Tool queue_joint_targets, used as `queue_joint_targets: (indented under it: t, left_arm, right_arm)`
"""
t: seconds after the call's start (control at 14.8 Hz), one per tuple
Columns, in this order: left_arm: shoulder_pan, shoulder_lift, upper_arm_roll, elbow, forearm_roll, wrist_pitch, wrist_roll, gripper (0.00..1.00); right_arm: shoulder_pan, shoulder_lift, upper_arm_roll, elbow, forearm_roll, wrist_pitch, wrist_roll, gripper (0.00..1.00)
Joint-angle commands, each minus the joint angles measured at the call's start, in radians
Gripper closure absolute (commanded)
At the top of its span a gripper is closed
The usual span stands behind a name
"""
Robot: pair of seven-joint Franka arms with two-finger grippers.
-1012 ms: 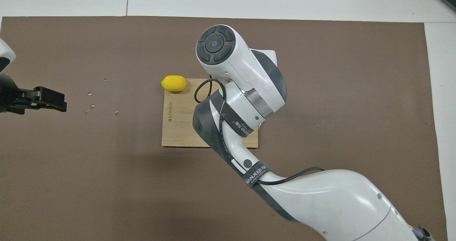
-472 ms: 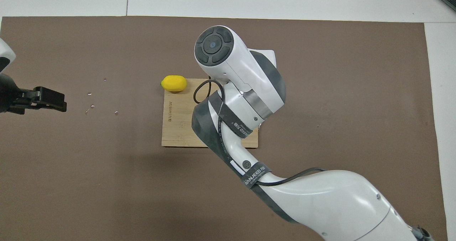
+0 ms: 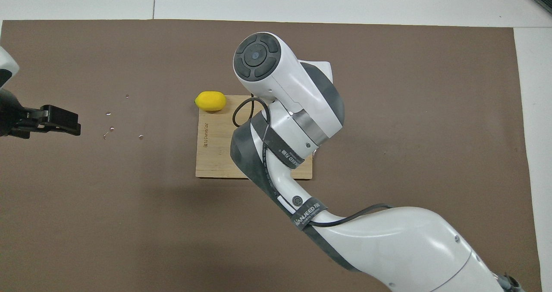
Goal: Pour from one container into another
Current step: 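Tilt the glass cup over the metal cup with the right gripper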
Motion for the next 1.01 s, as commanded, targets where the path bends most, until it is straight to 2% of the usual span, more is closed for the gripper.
queue_joint_targets:
  t: [0.0, 0.61, 0.94]
  left_arm:
    - [0.015, -0.016, -0.007, -0.015, -0.004, -0.008, 0.012, 0.0]
    - [0.015, -0.016, -0.007, -0.015, -0.004, -0.008, 0.012, 0.0]
    - [0.015, -0.016, -0.007, -0.015, -0.004, -0.008, 0.012, 0.0]
  right_arm:
    - [-0.015, 0.005, 0.019, 0.024, 0.023, -0.028, -0.018, 1.0]
    - [-0.062, 0.004, 0.019, 0.027, 0.115, -0.035, -0.016, 1.0]
    - [-0.124, -0.011, 0.018, 0.024, 0.23, -0.022, -0.016, 1.0]
